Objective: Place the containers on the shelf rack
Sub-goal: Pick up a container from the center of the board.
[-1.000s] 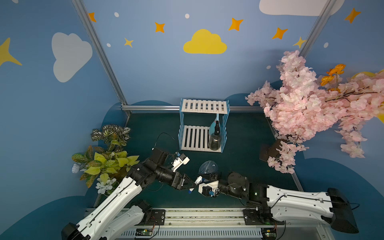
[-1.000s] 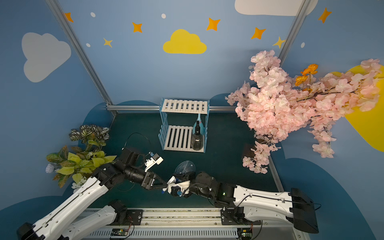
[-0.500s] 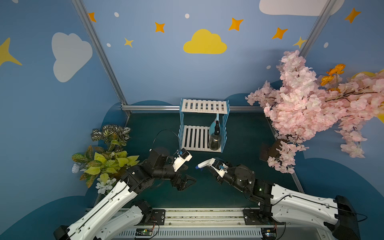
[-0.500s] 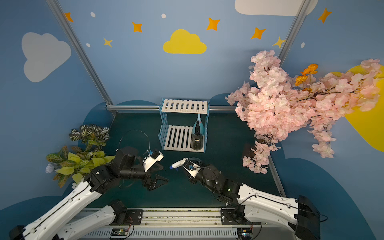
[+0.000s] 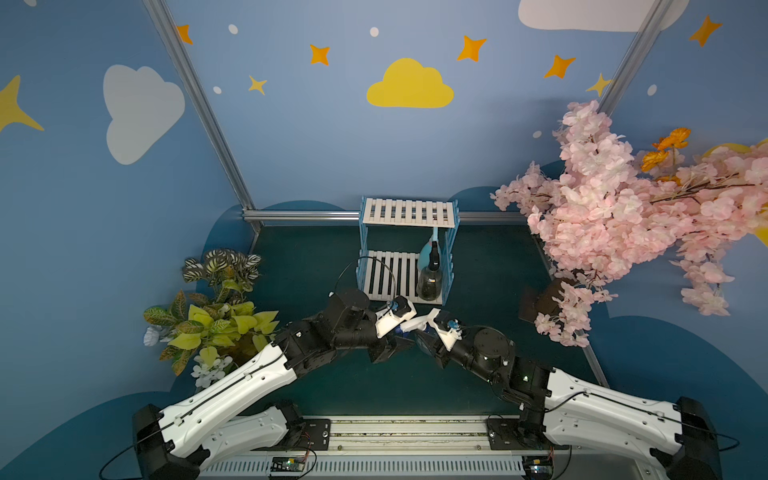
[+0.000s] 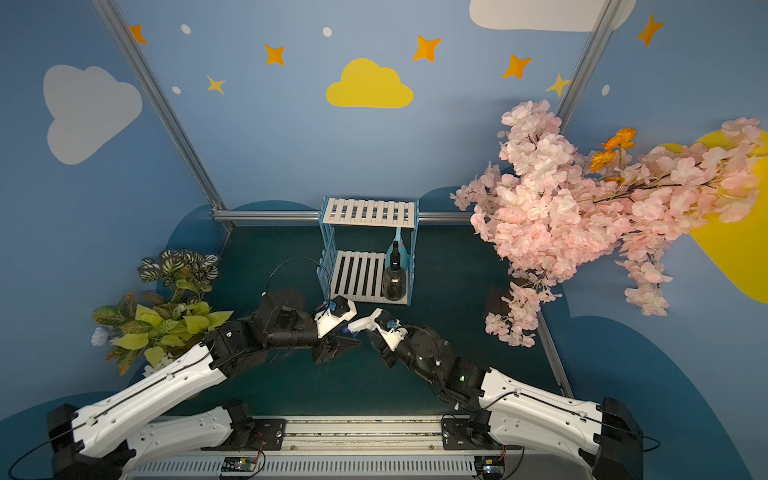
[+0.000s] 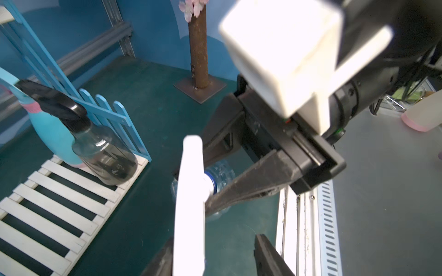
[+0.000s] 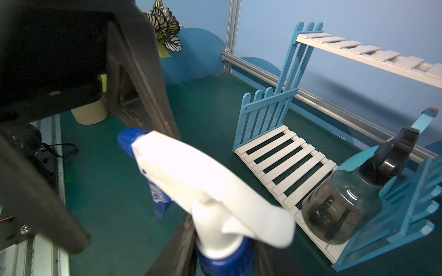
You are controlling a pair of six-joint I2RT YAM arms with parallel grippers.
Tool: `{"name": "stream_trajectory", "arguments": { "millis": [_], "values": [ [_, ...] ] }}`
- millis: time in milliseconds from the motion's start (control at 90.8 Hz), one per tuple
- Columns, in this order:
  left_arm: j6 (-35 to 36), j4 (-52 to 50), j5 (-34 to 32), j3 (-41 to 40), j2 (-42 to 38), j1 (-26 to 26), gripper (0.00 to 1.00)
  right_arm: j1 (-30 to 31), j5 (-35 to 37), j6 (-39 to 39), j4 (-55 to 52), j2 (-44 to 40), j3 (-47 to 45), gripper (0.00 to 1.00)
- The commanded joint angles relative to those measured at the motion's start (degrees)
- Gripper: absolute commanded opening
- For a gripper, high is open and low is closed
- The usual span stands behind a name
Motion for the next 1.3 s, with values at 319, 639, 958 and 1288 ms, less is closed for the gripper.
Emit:
{"name": "stream_trajectory", "arguments": {
  "millis": [319,639,958,1288],
  "values": [
    [-0.90,3.30,0.72,0.11,1.85,-0.45,0.09,-1.01,-1.70,1.96,-0.28,-1.11,1.45,0.17],
    [3.94,-6.03,-0.26,2.70,2.73,-0.54,0.03,-5.44,-8.96,2.52,-9.04,-8.20,1.68,0.83],
    [7.55,-14.58,6.49,3.96,2.91,-0.58,0.03,-15.40,-34.88,-0.89,-26.72,-8.46,10.44,0.87],
    [8.44,-15.40,8.55,3.14,1.25,-0.51,0.02,-15.28,-49.91,1.62,-22.98,1.64,13.61,0.81]
  ]
}}
